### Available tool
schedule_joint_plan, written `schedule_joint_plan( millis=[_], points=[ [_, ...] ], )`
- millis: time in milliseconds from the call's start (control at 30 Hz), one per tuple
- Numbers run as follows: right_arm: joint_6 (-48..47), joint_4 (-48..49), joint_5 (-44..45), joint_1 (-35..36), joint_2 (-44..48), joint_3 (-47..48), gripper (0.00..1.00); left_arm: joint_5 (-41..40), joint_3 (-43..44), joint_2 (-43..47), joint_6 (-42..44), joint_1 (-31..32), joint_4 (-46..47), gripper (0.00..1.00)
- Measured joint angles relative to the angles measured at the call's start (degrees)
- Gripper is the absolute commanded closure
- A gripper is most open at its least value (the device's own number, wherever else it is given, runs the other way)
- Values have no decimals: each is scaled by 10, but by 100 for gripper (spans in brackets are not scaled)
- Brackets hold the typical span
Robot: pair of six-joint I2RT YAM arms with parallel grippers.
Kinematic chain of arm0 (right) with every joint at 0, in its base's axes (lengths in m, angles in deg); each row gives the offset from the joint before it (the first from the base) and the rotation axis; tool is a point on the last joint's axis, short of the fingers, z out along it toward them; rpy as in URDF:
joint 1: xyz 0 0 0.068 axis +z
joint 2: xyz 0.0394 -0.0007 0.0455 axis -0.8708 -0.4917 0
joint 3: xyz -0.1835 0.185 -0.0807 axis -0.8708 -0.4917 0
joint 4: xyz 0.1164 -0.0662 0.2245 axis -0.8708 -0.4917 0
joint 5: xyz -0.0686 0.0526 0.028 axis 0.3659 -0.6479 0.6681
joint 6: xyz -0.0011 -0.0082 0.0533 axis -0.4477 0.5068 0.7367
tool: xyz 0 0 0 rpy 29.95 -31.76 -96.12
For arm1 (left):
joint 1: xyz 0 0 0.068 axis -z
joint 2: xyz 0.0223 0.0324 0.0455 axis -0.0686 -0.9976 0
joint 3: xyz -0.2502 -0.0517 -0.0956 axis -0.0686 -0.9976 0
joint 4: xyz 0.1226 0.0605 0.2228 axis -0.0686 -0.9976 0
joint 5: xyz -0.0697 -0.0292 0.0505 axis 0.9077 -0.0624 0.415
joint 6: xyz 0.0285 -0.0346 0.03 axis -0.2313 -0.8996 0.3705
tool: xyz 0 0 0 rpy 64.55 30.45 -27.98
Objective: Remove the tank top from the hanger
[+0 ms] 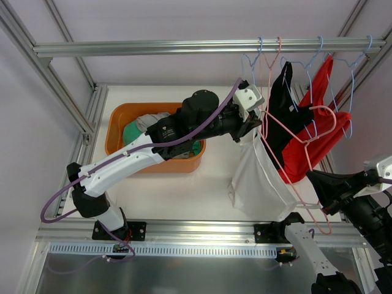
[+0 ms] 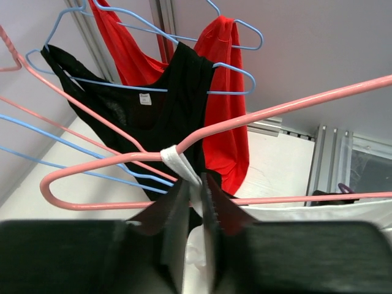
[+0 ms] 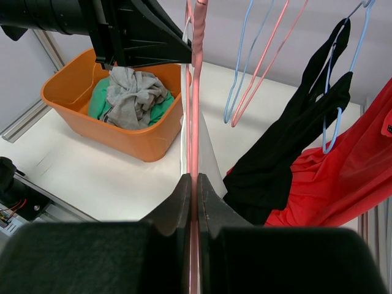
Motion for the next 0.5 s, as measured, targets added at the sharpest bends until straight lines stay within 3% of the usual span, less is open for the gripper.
schedule_joint_plan(
  millis=[33, 67, 200, 267, 433, 500],
  points=[
    [0, 0, 0, 0, 0, 0, 100, 0, 0, 0, -2, 0, 0, 100],
    [0, 1, 0, 0, 0, 0, 100, 1, 0, 0, -3, 0, 1, 100],
    [0, 3, 2, 1, 0, 0, 100, 1, -7, 2, -2, 0, 12, 96],
    [0, 3, 5, 3, 0, -2, 100, 1, -15, 5, -2, 0, 15, 100],
    [0, 3, 7, 3, 0, -5, 100, -1, -33, 20, -1, 0, 15, 100],
    [0, 3, 7, 3, 0, -5, 100, -1, -36, 25, -1, 0, 15, 96]
  ],
)
